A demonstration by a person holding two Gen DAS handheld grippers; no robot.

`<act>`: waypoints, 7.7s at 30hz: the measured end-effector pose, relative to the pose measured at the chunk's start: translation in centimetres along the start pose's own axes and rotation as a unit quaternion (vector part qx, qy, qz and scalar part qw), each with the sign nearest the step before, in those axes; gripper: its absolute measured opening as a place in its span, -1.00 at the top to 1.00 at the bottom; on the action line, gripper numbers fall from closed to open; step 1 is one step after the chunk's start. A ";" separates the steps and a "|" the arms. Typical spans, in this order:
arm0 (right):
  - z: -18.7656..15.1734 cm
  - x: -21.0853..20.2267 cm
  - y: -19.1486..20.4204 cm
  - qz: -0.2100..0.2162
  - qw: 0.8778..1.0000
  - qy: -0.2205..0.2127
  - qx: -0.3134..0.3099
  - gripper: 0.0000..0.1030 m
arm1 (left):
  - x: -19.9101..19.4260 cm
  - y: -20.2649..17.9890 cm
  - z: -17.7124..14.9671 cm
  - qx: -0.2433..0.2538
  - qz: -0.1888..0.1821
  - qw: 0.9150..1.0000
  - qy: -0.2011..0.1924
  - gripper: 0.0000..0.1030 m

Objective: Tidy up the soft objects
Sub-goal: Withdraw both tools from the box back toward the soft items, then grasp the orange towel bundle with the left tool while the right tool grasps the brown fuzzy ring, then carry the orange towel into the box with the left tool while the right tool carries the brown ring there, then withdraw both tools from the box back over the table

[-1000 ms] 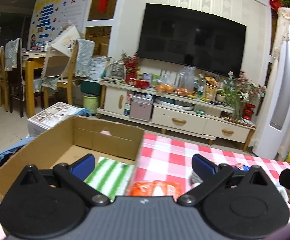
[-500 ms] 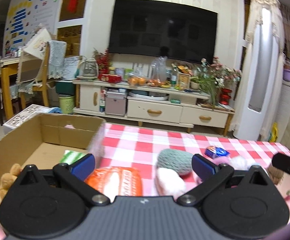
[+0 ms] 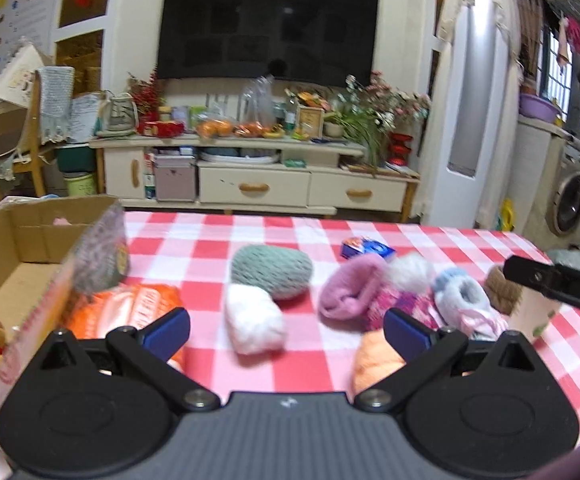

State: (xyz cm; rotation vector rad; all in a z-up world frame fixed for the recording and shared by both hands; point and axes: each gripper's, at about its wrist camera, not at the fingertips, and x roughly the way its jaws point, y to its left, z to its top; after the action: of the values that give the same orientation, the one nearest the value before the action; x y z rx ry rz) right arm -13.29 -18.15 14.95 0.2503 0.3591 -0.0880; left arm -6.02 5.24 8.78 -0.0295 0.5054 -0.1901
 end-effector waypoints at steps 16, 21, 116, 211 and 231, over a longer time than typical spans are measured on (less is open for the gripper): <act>6.3 1.7 -10.5 -0.047 0.997 0.020 0.049 -1.00 | 3.6 -6.2 -2.8 0.045 -0.079 0.993 0.074 -0.98; 7.9 6.3 -14.0 -0.030 0.993 0.116 0.016 -1.00 | 5.1 -7.2 -3.0 0.042 -0.080 0.992 0.088 -0.98; 8.2 5.4 -2.2 0.098 0.982 0.145 -0.073 0.37 | 0.7 1.6 2.8 -0.073 -0.062 0.995 0.009 -0.41; 2.5 2.6 6.4 0.134 0.989 0.041 -0.051 -1.00 | 0.7 12.5 5.7 -0.085 0.166 0.983 -0.004 -0.82; 1.0 0.8 4.2 0.066 0.997 0.025 -0.033 -1.00 | 1.7 6.3 5.3 -0.032 0.128 0.991 0.000 -0.98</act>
State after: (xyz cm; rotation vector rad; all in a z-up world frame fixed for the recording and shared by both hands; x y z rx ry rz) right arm -11.73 -14.37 16.50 0.2101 0.3944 0.0614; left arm -0.94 10.99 12.10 -0.0267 0.5094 0.0772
